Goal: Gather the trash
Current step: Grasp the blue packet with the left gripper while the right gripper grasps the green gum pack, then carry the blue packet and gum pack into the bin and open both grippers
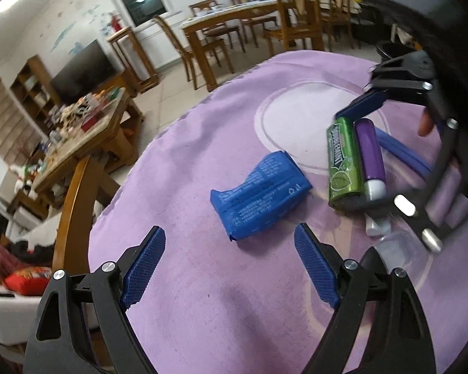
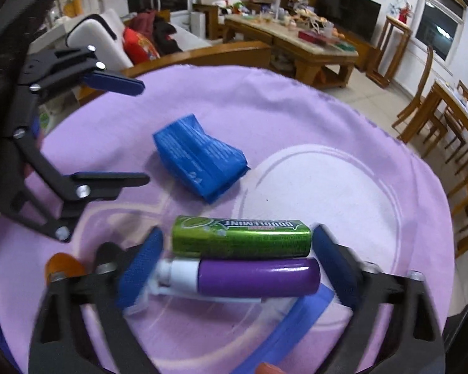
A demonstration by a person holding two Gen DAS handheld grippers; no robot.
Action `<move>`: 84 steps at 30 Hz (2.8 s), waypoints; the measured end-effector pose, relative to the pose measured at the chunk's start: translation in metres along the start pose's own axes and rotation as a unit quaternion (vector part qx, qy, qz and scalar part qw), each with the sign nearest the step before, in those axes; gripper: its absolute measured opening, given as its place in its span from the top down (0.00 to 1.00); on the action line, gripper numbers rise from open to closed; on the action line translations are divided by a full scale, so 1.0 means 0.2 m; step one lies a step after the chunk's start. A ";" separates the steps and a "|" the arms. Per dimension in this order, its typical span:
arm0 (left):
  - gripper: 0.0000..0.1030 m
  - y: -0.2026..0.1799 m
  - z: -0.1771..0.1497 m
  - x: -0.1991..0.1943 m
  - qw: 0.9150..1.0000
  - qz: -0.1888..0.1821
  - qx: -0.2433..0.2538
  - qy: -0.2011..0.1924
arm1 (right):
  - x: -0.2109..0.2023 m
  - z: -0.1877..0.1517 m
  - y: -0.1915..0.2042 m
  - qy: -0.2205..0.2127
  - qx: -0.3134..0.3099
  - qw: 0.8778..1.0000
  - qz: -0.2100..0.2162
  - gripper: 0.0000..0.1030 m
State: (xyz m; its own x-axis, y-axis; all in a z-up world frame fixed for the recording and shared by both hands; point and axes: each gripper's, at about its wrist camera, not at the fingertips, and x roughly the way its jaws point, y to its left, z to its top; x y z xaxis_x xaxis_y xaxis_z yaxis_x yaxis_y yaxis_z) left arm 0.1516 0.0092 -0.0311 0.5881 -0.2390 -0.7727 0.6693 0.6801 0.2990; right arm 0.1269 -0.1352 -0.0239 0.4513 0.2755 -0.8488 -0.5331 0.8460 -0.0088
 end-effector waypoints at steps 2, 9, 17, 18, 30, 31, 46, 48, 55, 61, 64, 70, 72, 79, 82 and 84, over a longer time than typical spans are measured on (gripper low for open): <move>0.18 0.00 0.01 0.02 1.000 0.001 0.013 -0.002 | 0.00 -0.02 -0.04 -0.009 0.015 1.000 0.015 0.21; 0.18 -0.04 0.10 0.09 0.998 -0.008 0.053 -0.013 | -0.17 -0.09 -0.19 -0.055 0.077 0.994 0.049 0.21; 0.33 0.03 0.15 0.23 0.993 -0.104 -0.057 0.025 | -0.38 -0.20 -0.27 -0.091 0.113 0.988 0.061 0.21; 0.39 0.05 0.14 0.24 0.990 -0.116 -0.080 0.027 | -0.39 -0.21 -0.28 -0.094 0.116 0.987 0.062 0.21; 0.49 0.09 0.10 0.05 0.970 -0.091 -0.221 -0.032 | -0.58 -0.36 -0.33 -0.129 0.147 0.978 0.069 0.21; 0.49 0.09 0.11 0.01 0.968 -0.092 -0.228 -0.045 | -0.60 -0.39 -0.34 -0.134 0.152 0.977 0.070 0.21; 0.48 -0.44 0.60 -0.22 0.960 -0.149 -0.210 -0.110 | -1.03 -0.89 -0.78 -0.208 0.249 0.946 0.031 0.21; 0.48 -0.53 0.66 -0.20 0.957 -0.167 -0.213 -0.109 | -1.10 -1.00 -0.88 -0.216 0.276 0.937 0.014 0.21; 0.48 -0.93 0.93 0.00 0.948 -0.225 -0.210 -0.083 | -1.28 -1.35 -1.17 -0.258 0.366 0.892 -0.057 0.21; 0.48 -1.22 1.06 0.12 0.947 -0.248 -0.190 -0.068 | -1.32 -1.63 -1.42 -0.278 0.449 0.844 -0.089 0.21; 0.48 -1.31 1.09 0.17 0.950 -0.247 -0.181 -0.057 | -1.29 -1.72 -1.50 -0.282 0.463 0.837 -0.075 0.21; 0.48 -1.42 1.11 0.23 0.955 -0.237 -0.171 -0.044 | -1.23 -1.84 -1.61 -0.281 0.470 0.834 -0.063 0.21; 0.48 -1.44 1.12 0.25 0.956 -0.236 -0.168 -0.043 | -1.23 -1.86 -1.62 -0.283 0.468 0.835 -0.058 0.21; 0.48 -1.48 1.14 0.29 0.959 -0.230 -0.163 -0.034 | -1.15 -1.82 -1.63 -0.278 0.456 0.844 -0.048 0.21; 0.48 -1.49 1.14 0.31 0.960 -0.229 -0.159 -0.030 | -1.11 -1.82 -1.65 -0.270 0.462 0.843 -0.049 0.21; 0.48 -1.50 1.14 0.32 0.960 -0.231 -0.156 -0.027 | -1.10 -1.83 -1.66 -0.267 0.466 0.842 -0.051 0.21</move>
State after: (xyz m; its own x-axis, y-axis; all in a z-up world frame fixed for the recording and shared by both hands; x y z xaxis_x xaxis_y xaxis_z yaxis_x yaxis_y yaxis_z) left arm 0.0913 -0.3671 -0.0423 0.2893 -0.5946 -0.7502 0.7001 0.6659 -0.2578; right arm -0.0571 -0.6425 -0.0279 0.8508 0.1363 -0.5074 0.2074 0.8002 0.5627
